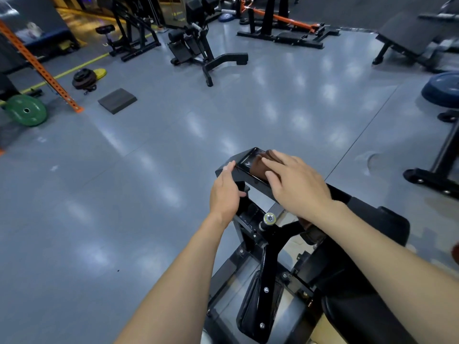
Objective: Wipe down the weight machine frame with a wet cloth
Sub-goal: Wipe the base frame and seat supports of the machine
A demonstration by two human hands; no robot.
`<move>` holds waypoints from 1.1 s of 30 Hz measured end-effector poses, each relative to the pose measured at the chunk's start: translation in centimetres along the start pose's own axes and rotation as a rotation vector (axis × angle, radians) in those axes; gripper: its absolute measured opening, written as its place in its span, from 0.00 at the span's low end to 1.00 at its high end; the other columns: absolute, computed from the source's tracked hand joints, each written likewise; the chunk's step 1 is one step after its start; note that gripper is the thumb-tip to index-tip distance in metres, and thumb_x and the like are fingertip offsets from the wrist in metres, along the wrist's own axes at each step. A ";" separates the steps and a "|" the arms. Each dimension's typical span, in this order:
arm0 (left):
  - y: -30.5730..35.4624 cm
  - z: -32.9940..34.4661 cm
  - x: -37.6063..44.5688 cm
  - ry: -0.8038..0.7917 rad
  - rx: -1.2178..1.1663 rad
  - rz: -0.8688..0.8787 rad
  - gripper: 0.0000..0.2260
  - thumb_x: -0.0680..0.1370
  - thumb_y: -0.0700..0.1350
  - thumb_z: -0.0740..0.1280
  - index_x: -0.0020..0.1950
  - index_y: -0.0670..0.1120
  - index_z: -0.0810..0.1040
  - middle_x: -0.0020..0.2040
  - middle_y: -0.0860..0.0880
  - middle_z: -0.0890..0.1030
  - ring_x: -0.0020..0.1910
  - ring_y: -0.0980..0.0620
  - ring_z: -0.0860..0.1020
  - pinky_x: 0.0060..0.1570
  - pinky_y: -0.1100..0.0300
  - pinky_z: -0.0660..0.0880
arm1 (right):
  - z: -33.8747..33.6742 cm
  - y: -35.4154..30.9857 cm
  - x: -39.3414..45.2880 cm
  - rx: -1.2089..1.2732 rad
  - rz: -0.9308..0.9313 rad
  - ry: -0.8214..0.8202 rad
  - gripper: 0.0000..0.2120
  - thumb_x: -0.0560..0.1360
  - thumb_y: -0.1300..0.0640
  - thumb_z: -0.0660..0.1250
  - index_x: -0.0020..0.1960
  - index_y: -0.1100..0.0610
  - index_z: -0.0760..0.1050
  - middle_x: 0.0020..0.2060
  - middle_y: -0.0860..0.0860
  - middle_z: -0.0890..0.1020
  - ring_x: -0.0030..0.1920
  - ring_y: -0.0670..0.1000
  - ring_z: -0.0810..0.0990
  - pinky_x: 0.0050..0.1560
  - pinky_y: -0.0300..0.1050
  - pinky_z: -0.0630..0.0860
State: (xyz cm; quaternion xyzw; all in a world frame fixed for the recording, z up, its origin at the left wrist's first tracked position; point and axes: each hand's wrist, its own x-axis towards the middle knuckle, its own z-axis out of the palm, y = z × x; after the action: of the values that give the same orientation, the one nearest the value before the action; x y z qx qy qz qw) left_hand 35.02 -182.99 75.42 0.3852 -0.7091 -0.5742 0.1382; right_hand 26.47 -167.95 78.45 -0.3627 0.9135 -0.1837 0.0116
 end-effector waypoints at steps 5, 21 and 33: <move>-0.1 0.2 0.2 0.010 -0.018 -0.045 0.21 0.86 0.56 0.46 0.75 0.66 0.69 0.61 0.39 0.82 0.28 0.57 0.79 0.38 0.59 0.73 | 0.7 -0.9 1.1 -0.012 0.025 0.043 0.20 0.86 0.47 0.55 0.76 0.42 0.69 0.78 0.43 0.66 0.73 0.54 0.69 0.68 0.52 0.69; -0.1 -0.1 0.5 -0.015 -0.051 -0.056 0.20 0.85 0.54 0.49 0.73 0.66 0.71 0.61 0.43 0.82 0.33 0.53 0.81 0.40 0.59 0.75 | 1.3 -1.9 2.6 -0.030 0.038 0.063 0.20 0.86 0.49 0.55 0.76 0.45 0.70 0.78 0.45 0.67 0.72 0.55 0.70 0.66 0.52 0.70; 0.0 0.2 0.2 -0.009 -0.061 -0.075 0.20 0.85 0.56 0.48 0.74 0.66 0.71 0.50 0.42 0.85 0.40 0.49 0.82 0.43 0.57 0.76 | 0.2 -0.2 -0.5 -0.004 0.071 0.070 0.19 0.85 0.46 0.56 0.74 0.40 0.72 0.78 0.38 0.67 0.77 0.46 0.65 0.68 0.49 0.70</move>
State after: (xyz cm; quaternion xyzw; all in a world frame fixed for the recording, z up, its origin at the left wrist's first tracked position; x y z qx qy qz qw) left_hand 34.75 -183.04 75.33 0.4046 -0.6769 -0.6021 0.1248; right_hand 27.00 -167.81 78.25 -0.3235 0.9260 -0.1940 -0.0146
